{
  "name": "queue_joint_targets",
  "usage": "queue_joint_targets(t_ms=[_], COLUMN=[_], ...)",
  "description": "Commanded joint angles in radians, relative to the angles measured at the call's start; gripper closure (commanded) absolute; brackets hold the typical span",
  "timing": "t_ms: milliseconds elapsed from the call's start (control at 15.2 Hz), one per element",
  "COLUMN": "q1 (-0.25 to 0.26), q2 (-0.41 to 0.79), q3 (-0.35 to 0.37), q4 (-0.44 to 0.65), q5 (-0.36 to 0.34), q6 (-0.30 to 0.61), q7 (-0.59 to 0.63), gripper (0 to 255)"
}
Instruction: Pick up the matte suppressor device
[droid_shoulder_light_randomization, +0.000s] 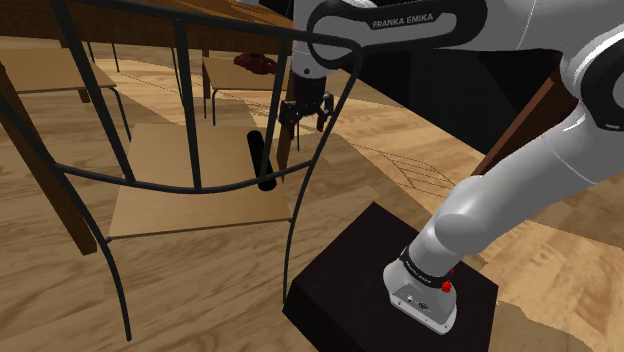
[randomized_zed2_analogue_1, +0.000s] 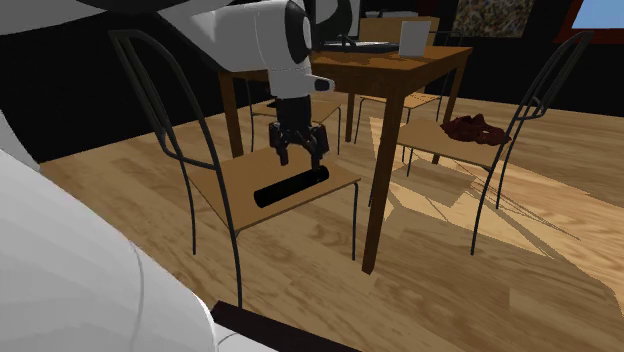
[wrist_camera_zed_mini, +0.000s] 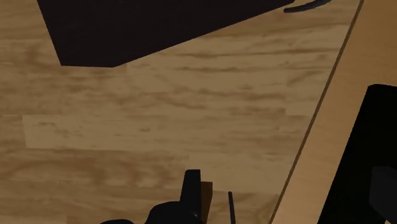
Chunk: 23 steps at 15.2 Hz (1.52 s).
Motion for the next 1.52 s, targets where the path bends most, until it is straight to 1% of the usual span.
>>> queue_joint_targets(t_ms=[0,330,594,660,1122,1254,1320,1452], q1=[-0.001,0.004,0.024,0.027,0.03,0.03,0.03,0.03], q2=[0.081,0.291,0.464,0.472,0.512,0.512,0.514,0.514], q3=[0.029,0.066,0.072,0.07,0.065,0.065,0.065,0.065], q4=[0.05,0.187,0.325,0.331,0.279,0.278,0.282,0.282], q5=[-0.016,-0.084,-0.147,-0.15,-0.169,-0.169,-0.17,-0.17], q6=[0.022,0.063,0.069,0.069,0.159,0.159,0.157,0.157], q7=[0.073,0.232,0.35,0.354,0.374,0.374,0.374,0.374], gripper=[0,0,0,0,0,0,255,255])
